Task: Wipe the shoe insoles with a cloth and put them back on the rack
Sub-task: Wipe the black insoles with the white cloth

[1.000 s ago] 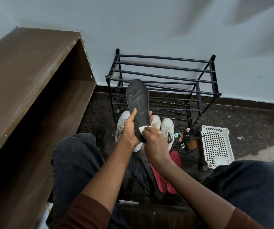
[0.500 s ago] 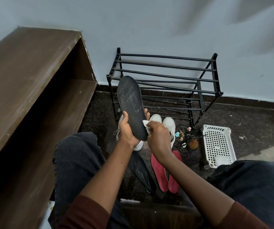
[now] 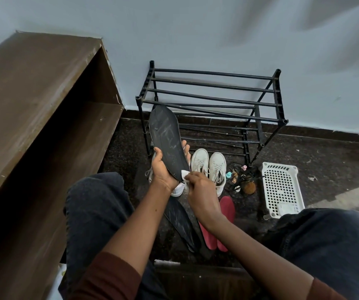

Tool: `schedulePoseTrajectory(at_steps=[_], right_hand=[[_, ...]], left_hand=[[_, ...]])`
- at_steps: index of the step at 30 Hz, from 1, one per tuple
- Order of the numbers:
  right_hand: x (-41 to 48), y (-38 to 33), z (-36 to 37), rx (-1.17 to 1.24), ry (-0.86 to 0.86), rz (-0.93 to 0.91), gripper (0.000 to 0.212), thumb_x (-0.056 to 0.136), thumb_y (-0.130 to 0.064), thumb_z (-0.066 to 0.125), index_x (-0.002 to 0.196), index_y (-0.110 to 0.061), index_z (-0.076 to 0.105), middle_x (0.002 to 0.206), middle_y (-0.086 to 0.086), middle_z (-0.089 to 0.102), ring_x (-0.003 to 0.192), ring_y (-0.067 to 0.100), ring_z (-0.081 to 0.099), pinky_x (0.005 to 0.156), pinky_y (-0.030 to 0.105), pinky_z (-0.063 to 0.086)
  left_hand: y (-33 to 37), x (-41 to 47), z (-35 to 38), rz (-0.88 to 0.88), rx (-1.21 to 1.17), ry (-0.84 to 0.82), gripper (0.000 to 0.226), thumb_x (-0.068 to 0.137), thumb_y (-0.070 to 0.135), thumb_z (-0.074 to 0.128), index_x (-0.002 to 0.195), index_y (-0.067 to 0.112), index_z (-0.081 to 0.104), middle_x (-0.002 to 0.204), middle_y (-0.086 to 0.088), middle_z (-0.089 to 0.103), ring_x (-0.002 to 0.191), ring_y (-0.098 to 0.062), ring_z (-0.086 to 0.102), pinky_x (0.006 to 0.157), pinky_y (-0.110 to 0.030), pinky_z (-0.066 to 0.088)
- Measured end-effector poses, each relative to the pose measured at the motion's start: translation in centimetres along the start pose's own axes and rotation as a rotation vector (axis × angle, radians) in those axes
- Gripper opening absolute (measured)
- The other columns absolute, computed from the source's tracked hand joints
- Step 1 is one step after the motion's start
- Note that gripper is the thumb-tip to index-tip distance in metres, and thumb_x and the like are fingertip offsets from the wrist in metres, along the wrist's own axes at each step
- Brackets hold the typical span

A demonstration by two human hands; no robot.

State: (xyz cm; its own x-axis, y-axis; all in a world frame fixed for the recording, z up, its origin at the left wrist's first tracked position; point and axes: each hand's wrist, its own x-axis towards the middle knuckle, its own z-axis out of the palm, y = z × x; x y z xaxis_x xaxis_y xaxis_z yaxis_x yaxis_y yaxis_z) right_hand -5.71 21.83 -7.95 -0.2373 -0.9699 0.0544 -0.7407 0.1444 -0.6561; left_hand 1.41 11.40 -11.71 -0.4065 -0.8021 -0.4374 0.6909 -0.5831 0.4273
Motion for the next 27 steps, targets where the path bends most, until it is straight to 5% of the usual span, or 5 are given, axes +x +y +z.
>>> schedulePoseTrajectory(at_steps=[5,9,16,19,27], right_hand=[[2.4,-0.2,-0.6,-0.023,0.011,0.043,0.028,0.084,0.007,0.05,0.107,0.002,0.067,0.109,0.016,0.064,0.099,0.03,0.06,0.087,0.032,0.043],[4.9,-0.3,-0.9,-0.044,0.035,0.04,0.026,0.086,0.004,0.049,0.106,0.003,0.067,0.109,0.019,0.063,0.1,0.034,0.059,0.086,0.037,0.045],[6.2,0.1,-1.0,0.075,0.073,0.109,0.026,0.089,-0.001,0.05,0.107,-0.001,0.068,0.112,0.015,0.062,0.105,0.027,0.057,0.082,0.015,0.032],[5.0,0.5,-1.0,0.076,0.009,0.144,0.028,0.088,-0.002,0.049,0.109,-0.006,0.067,0.114,0.015,0.062,0.103,0.027,0.058,0.085,0.022,0.035],[2.0,1.4,-1.2,0.137,-0.112,0.263,0.025,0.087,-0.007,0.051,0.106,-0.008,0.068,0.091,0.013,0.071,0.074,0.022,0.062,0.072,0.026,0.044]], left_hand=[[0.3,-0.4,0.2,-0.035,0.023,-0.02,0.074,0.096,0.06,0.017,0.119,0.005,0.061,0.12,-0.009,0.061,0.102,-0.022,0.064,0.093,-0.033,0.048],[0.6,-0.9,0.4,-0.095,0.112,-0.041,0.076,0.095,0.061,0.015,0.138,0.005,0.043,0.132,-0.012,0.052,0.125,-0.027,0.047,0.112,-0.041,0.031],[0.3,-1.3,0.6,-0.142,0.159,0.011,0.073,0.097,0.059,0.015,0.134,0.005,0.048,0.116,-0.015,0.063,0.107,-0.028,0.06,0.094,-0.041,0.045],[0.1,-1.1,0.4,-0.139,0.176,0.039,0.073,0.097,0.059,0.014,0.122,0.004,0.055,0.1,-0.014,0.07,0.088,-0.025,0.069,0.08,-0.038,0.05],[-0.6,-0.5,0.0,-0.115,0.107,0.111,0.071,0.098,0.057,0.017,0.125,0.002,0.052,0.11,-0.015,0.061,0.094,-0.026,0.061,0.078,-0.037,0.049]])
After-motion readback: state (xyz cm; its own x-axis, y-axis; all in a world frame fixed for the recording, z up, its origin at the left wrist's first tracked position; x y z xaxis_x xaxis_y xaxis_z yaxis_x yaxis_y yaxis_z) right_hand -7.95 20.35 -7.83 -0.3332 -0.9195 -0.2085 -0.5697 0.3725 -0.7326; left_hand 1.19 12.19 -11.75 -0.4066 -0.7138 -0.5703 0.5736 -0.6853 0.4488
